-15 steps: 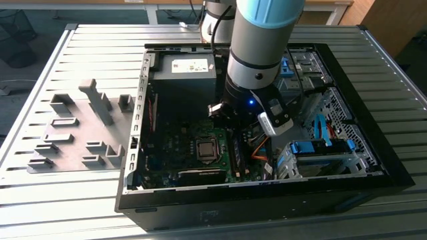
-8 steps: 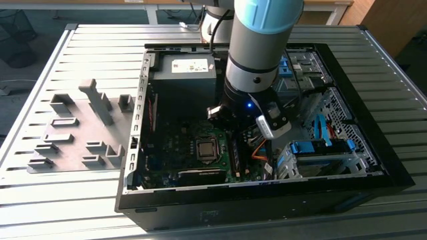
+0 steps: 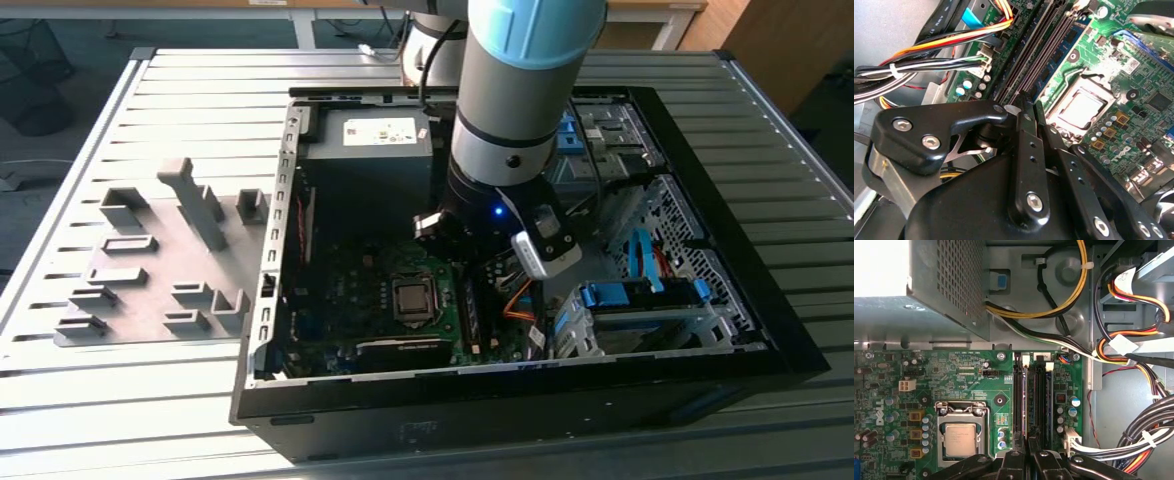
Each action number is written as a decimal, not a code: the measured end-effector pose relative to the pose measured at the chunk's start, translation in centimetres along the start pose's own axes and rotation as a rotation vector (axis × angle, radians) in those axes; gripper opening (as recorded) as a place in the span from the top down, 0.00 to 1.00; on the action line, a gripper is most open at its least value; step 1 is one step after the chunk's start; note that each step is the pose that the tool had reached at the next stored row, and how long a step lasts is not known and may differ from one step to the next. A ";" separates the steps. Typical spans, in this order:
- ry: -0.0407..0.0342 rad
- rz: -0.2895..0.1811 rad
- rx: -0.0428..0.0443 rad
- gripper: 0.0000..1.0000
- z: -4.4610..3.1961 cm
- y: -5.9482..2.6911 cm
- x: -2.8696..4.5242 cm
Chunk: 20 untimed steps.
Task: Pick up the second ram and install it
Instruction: 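Insert the second ram into the second slot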
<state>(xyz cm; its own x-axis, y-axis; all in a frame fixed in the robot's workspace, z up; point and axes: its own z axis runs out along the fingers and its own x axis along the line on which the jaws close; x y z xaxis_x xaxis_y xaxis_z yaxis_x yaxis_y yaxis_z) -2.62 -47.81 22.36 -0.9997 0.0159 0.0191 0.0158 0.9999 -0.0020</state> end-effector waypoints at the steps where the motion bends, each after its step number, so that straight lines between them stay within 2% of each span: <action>1: 0.0000 0.000 0.0001 0.86 0.00 0.00 0.01; 6: 0.0000 -0.001 -0.0001 0.86 0.09 -0.15 0.01; 10: 0.0000 -0.036 0.0008 0.86 0.20 -0.17 0.00; 20: -0.0001 -0.029 0.0006 0.86 0.48 -0.19 0.00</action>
<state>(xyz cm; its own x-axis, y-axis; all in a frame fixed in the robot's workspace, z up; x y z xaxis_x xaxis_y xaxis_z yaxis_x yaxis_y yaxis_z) -2.63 -48.00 21.89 -0.9997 -0.0127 0.0190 -0.0127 0.9999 -0.0021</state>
